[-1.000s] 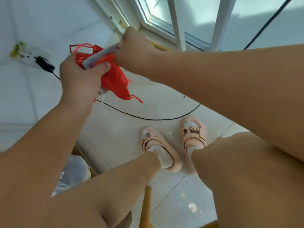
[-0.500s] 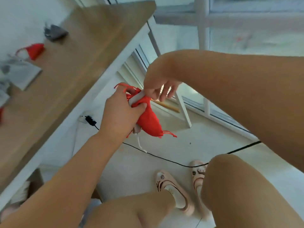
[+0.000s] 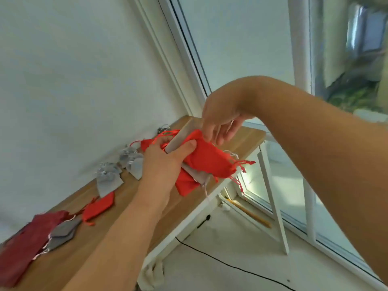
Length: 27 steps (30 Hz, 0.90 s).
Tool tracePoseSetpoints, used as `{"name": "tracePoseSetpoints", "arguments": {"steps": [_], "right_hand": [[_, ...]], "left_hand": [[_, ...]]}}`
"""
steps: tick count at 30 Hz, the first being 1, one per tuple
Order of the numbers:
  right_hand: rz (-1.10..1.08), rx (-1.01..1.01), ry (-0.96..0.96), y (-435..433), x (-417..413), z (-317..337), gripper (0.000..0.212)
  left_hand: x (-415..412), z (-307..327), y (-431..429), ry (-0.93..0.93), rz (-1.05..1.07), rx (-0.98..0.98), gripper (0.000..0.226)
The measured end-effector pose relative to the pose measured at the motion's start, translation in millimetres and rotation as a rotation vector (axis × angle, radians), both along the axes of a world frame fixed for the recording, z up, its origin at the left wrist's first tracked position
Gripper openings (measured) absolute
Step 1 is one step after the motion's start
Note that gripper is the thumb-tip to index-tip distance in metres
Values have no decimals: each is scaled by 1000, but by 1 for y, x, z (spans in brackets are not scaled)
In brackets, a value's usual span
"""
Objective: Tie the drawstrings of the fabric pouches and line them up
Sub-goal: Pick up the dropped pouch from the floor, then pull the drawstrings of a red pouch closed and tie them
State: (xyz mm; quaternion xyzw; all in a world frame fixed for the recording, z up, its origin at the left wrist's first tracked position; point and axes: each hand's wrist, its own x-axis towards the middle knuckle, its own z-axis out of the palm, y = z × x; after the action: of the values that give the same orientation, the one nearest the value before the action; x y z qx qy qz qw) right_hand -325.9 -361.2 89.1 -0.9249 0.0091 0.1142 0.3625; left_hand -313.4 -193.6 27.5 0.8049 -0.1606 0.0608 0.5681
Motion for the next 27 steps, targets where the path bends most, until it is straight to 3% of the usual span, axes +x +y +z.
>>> {"name": "tracePoseSetpoints", "arguments": {"steps": [5, 9, 14, 18, 23, 27], "right_hand": [[74, 40, -58, 37, 28, 39, 8], [151, 11, -130, 67, 55, 55, 20], [347, 11, -110, 101, 105, 57, 23], [387, 23, -186, 125, 138, 41, 26], [358, 262, -319, 151, 173, -7, 32], [344, 258, -339, 156, 197, -43, 40]], "left_hand": [[34, 27, 42, 130, 65, -205, 46], [57, 40, 75, 234, 32, -402, 31], [92, 35, 117, 306, 11, -544, 52], [118, 19, 141, 301, 24, -606, 59], [151, -10, 160, 336, 73, -709, 46], [166, -29, 160, 386, 85, -778, 33]]}}
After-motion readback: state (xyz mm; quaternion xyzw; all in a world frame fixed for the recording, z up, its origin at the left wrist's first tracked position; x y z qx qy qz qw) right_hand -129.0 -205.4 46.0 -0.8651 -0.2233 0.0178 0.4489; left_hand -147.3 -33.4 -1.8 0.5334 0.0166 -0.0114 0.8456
